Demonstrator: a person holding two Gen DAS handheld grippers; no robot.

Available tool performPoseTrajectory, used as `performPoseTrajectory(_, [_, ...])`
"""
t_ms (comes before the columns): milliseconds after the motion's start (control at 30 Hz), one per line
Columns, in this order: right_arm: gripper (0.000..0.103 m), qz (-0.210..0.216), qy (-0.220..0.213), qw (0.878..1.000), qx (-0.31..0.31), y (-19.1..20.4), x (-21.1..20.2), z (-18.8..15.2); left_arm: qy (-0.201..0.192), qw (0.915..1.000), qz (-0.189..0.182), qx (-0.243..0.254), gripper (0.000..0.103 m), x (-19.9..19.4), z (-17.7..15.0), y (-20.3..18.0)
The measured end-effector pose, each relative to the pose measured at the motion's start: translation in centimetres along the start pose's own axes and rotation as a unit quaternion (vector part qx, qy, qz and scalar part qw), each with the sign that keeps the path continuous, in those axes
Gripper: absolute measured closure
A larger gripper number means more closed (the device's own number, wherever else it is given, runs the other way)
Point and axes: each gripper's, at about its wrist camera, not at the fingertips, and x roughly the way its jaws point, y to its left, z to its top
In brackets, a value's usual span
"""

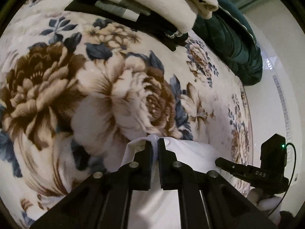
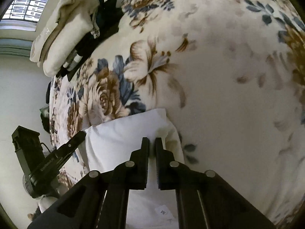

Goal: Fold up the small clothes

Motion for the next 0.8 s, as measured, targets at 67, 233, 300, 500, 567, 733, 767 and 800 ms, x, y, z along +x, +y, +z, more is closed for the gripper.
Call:
performPoseTrajectory(67, [0.097, 0.005, -0.005, 1.000, 0.004, -0.2, -0.2, -0.1, 0.005, 0.9997, -0.004, -0.022, 0.101, 0.6, 0.3, 1.0])
performPoseTrajectory(233, [0.096, -0.019, 0.012, 1.000, -0.002, -0.5, 0.6, 0.2, 0.011, 0.9931, -0.033, -0.112, 0.100, 0.4, 2.0, 5.4])
performPoseTrajectory(300, [0.092, -0.002, 0.031, 1.000, 0.001, -0.8, 0.6, 0.5, 0.016, 0.9929, -0.059, -0.102, 0.091, -1.1, 1.6, 5.2])
performPoseTrajectory(500, [0.058, 0.033, 0.063, 0.997, 0.022, -2.7, -2.0, -2.0, 0.064, 0.9942, -0.061, -0.062, 0.051, -2.7, -3.5, 2.1])
performPoseTrajectory(567, [0.058, 0.035, 0.077, 0.996, 0.034, -3.5, -1.7, -3.2, 0.075, 0.9959, -0.033, -0.040, 0.055, -1.6, -4.9, 1.1])
performPoseTrajectory(733, [0.091, 0.032, 0.087, 0.995, 0.040, -3.8, 0.2, -5.5, 0.042, 0.9990, 0.010, -0.013, 0.100, -0.6, -5.4, 0.2])
performPoseTrajectory(767, [0.098, 0.026, 0.075, 0.996, 0.035, -3.5, 0.1, -5.7, 0.028, 0.9995, 0.010, -0.010, 0.100, -1.1, -5.0, 0.0])
performPoseTrajectory(800, [0.098, 0.027, 0.062, 0.997, 0.030, -3.1, -0.3, -5.8, 0.020, 0.9997, 0.009, -0.007, 0.100, -1.4, -4.4, -0.1])
